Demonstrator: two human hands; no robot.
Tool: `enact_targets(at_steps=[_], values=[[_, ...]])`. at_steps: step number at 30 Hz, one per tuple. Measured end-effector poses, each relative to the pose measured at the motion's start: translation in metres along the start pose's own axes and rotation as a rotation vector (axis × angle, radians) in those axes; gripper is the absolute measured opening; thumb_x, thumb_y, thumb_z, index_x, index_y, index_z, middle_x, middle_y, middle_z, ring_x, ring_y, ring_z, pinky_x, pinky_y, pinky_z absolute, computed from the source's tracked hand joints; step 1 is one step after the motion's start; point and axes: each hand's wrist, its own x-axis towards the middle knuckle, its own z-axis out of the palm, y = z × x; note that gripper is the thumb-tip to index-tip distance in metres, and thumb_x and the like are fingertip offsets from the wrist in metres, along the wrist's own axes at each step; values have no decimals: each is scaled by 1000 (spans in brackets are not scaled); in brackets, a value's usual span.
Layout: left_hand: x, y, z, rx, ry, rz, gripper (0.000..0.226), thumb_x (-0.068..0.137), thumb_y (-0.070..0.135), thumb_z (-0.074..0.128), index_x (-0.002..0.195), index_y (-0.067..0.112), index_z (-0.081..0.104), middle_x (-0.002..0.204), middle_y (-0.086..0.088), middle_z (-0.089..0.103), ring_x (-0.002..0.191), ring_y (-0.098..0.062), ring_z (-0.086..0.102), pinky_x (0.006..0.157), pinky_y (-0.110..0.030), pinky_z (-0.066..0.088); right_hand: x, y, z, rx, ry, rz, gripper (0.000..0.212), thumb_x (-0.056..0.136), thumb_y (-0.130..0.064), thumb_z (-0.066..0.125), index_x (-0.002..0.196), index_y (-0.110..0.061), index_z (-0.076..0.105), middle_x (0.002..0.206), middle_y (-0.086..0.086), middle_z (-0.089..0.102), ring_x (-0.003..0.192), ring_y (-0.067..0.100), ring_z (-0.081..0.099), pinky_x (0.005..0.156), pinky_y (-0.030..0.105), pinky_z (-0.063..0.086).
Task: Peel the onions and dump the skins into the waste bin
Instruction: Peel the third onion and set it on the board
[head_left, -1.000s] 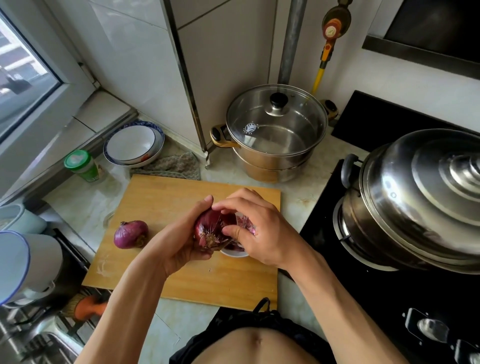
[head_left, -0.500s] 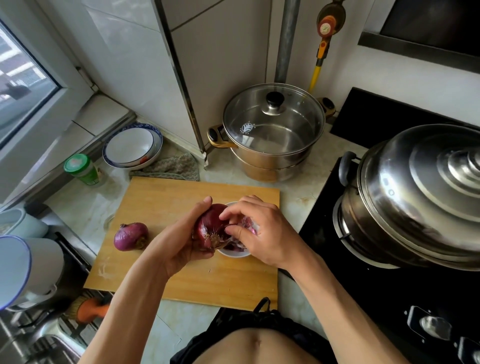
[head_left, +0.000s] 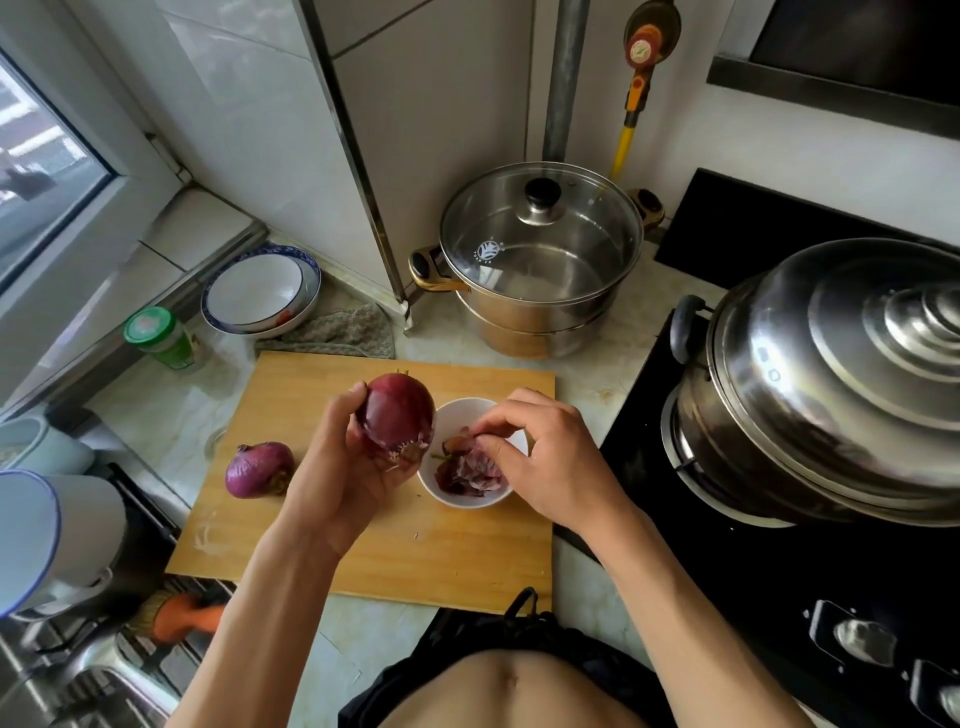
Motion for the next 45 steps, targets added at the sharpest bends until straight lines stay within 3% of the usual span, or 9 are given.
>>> enact_targets(at_steps=[11,16,19,22,27,33,39,42,45], values=[[1,-14,0,19,-34,-16,45,96,35,51,128,5,62,109,-15,73,85,-22,74,63,-30,59,-6,28,28,-183,-131,188,17,92,-14,66,103,-18,79,100,6,71,100,21,62,88,34,51],[2,-14,-1,27,27,-67,59,86,37,59,132,0,62,136,-27,63,124,-42,62,93,-43,50,-6,28,29,-125,-103,143,20,91,-11,69,108,-15,78,103,5,72,96,18,66,86,32,54],[4,-15,-1,17,31,-110,52,84,36,61,121,0,69,133,-29,64,116,-40,60,98,-44,44,-6,22,26,-59,-14,73,20,91,-11,68,109,-10,75,104,0,70,95,11,65,85,27,54],[9,-19,-1,-16,22,-146,43,90,35,58,108,0,73,113,-26,71,99,-35,68,95,-44,47,-7,10,22,-8,58,-53,25,90,-15,67,114,-10,71,110,-2,67,101,6,61,89,20,51],[8,-25,2,-45,-30,-185,44,105,37,42,116,3,68,101,-21,75,82,-31,76,75,-38,62,-10,-1,24,-36,-94,-142,46,94,-33,60,137,-17,58,142,-2,52,127,15,47,105,31,44],[5,-28,10,70,-171,-106,42,96,37,55,119,6,71,115,-19,73,101,-30,74,72,-38,63,-9,1,30,6,-68,-35,51,98,-45,52,144,-23,52,149,-3,47,135,13,42,111,34,41],[1,-31,17,128,-249,-61,34,92,28,57,101,9,83,121,-25,72,109,-32,73,82,-40,64,-13,4,32,192,73,125,61,90,-48,67,141,-16,54,140,-7,52,129,6,51,105,31,47],[0,-35,17,99,-257,-38,42,95,34,51,110,6,78,121,-24,72,105,-31,74,82,-39,64,-17,4,29,274,40,272,75,82,-63,65,143,-24,50,142,-13,49,121,1,55,98,28,52],[2,-41,16,166,-231,-7,58,95,48,42,125,4,67,120,-27,71,102,-35,74,84,-44,63,-16,1,24,344,-76,306,54,85,-53,71,133,-34,57,129,-11,63,115,-3,60,97,23,51]])
